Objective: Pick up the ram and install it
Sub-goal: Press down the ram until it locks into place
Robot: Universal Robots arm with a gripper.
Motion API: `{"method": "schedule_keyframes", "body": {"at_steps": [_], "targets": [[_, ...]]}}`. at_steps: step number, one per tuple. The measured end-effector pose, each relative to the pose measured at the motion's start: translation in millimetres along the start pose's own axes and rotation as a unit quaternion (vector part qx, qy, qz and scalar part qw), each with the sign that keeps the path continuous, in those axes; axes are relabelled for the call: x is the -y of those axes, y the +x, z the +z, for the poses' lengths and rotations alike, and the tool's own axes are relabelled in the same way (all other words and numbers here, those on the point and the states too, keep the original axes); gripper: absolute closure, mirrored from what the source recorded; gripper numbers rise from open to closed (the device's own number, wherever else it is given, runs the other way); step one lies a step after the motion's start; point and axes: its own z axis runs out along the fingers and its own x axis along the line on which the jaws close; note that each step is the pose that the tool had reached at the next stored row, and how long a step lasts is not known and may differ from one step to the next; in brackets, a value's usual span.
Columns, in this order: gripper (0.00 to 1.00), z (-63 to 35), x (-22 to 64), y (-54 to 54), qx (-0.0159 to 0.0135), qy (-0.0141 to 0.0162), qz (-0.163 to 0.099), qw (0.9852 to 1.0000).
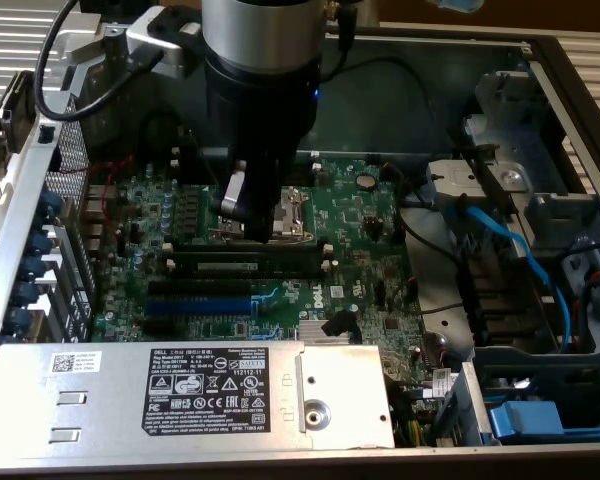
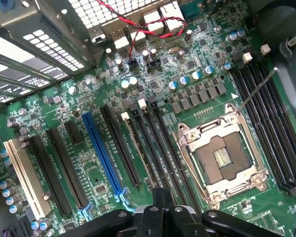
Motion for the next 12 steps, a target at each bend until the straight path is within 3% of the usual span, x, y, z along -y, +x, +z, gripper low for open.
{"method": "schedule_keyframes", "body": {"at_steps": [6, 12], "targets": [[0.89, -0.3, 0.0, 0.0, 0.0000, 0.0003, 0.039, 0.9992], [0.89, -0.7, 0.0, 0.0, 0.0000, 0.0006, 0.081, 0.9967]]}}
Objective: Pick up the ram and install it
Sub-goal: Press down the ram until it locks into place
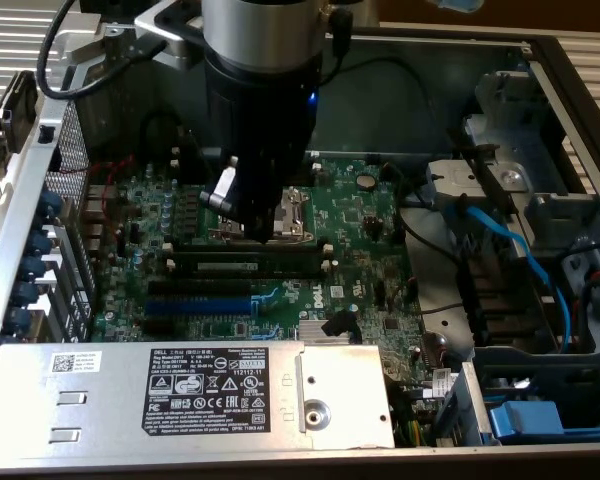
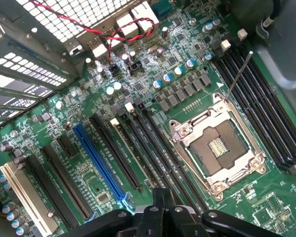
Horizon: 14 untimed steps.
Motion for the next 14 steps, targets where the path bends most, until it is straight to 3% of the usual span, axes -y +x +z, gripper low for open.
{"method": "schedule_keyframes", "body": {"at_steps": [7, 14], "targets": [[0.89, -0.4, 0.0, 0.0, -0.0001, 0.0004, 0.050, 0.9988], [0.89, -0.8, 0.0, 0.0, -0.0001, 0.0008, 0.098, 0.9952]]}}
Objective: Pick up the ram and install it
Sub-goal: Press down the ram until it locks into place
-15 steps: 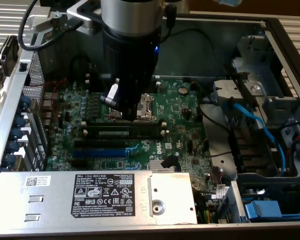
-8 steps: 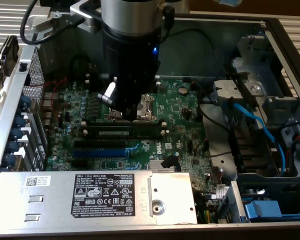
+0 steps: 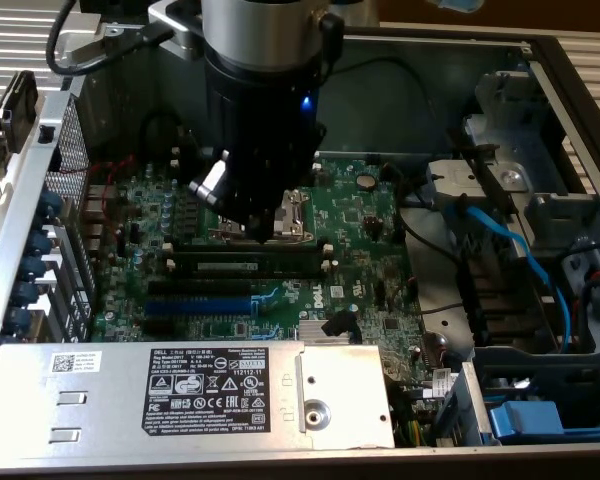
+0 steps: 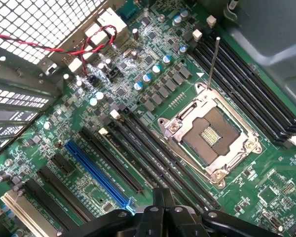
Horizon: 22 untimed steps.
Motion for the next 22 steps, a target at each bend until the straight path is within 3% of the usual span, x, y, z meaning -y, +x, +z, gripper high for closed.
{"method": "schedule_keyframes", "body": {"at_steps": [5, 10, 15, 22], "targets": [[0.89, -0.3, 0.0, 0.0, 0.0000, 0.0003, 0.034, 0.9994], [0.89, -0.5, 0.0, 0.0, 0.0000, 0.0005, 0.069, 0.9976], [0.89, -0.6, 0.0, 0.0, 0.0000, 0.0008, 0.104, 0.9946], [0.89, -0.7, 0.0, 0.0, -0.0001, 0.0012, 0.149, 0.9889]]}}
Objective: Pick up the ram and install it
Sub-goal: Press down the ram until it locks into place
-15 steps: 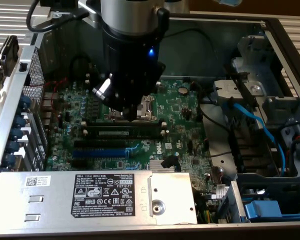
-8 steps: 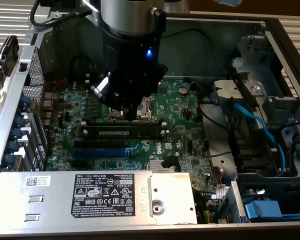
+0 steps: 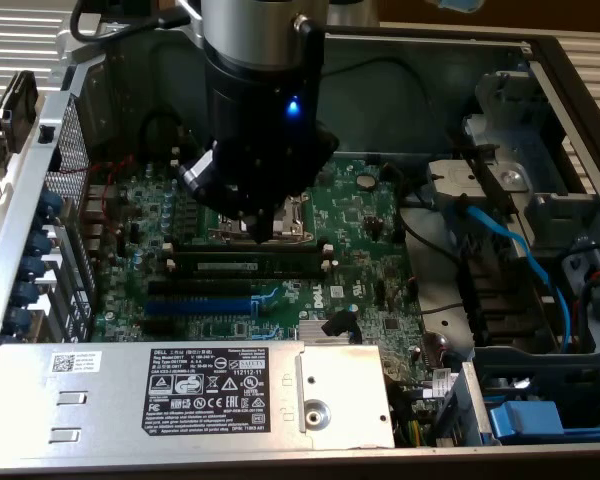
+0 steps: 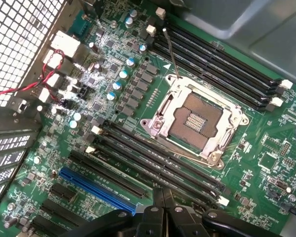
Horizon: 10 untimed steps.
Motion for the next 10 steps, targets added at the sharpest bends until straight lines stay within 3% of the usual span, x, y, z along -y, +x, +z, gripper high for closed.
{"method": "schedule_keyframes", "body": {"at_steps": [10], "targets": [[0.89, -0.2, 0.0, 0.0, 0.0000, 0.0004, 0.056, 0.9984]]}}
